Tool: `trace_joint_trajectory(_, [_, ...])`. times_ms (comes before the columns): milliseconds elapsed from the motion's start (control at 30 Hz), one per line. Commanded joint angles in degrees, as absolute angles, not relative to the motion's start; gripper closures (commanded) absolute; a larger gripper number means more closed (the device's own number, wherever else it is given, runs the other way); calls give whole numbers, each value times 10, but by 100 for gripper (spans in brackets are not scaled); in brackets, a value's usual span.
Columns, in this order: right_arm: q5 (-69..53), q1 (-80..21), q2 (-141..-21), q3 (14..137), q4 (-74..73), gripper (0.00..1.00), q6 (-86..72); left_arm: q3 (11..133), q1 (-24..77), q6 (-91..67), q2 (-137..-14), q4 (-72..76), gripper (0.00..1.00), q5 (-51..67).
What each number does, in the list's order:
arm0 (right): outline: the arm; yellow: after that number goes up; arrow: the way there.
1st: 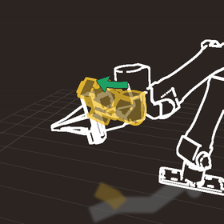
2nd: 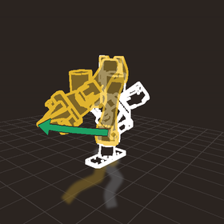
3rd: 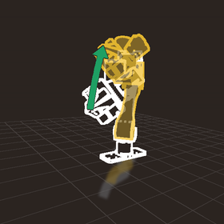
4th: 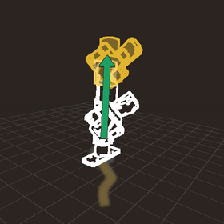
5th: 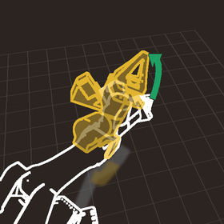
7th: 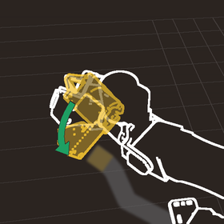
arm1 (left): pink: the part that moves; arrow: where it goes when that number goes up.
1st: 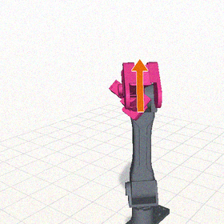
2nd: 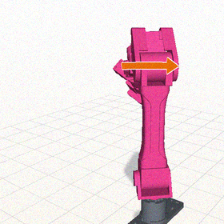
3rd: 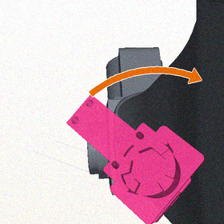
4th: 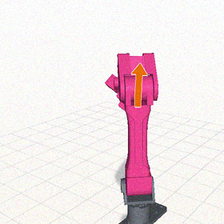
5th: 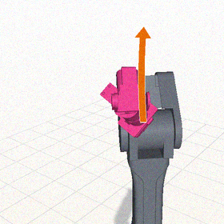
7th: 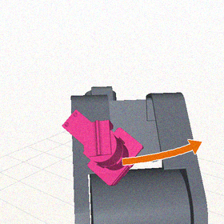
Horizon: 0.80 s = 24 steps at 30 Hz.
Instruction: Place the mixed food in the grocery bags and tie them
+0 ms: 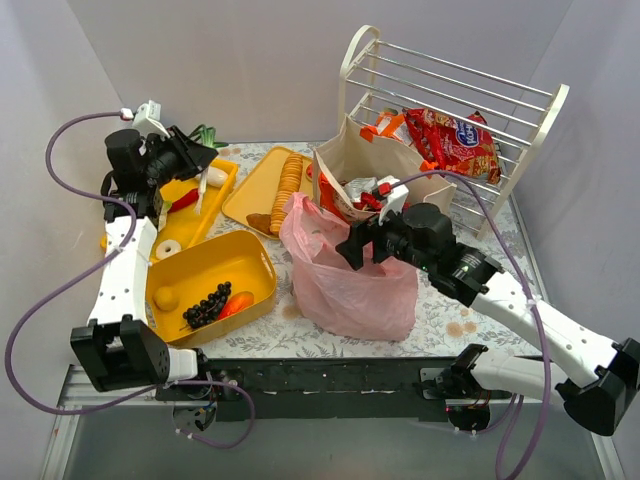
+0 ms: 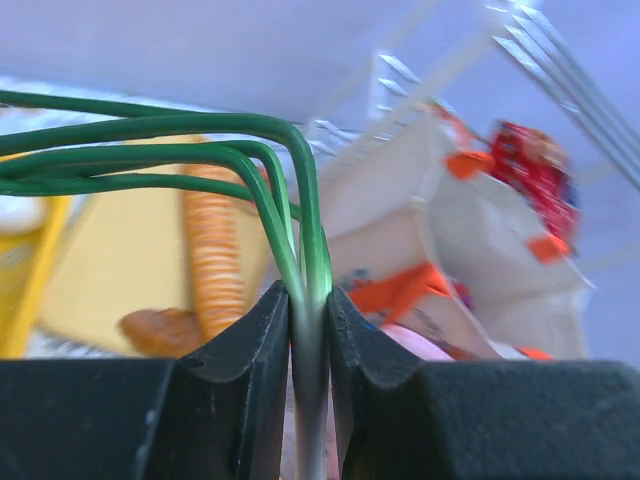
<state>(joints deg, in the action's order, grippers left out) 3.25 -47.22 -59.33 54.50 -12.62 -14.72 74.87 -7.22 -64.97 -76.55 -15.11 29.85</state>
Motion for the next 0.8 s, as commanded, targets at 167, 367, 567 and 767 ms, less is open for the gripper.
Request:
trace_joint_trajectory(167, [-188, -441, -591, 656, 20, 2, -108, 743, 61, -656, -693, -83, 100, 621])
trace_joint_trajectory(367, [-323, -402, -611, 674, 163, 2, -143, 734, 128, -662, -678, -84, 100, 716])
trace_joint_trajectory(567, [-372, -385, -613, 659, 220, 1, -135, 732, 161, -681, -666, -75, 100, 767])
trace_joint_trajectory(767, [-458, -385, -615, 614, 342, 1, -128, 734, 199, -700, -671, -54, 100, 793])
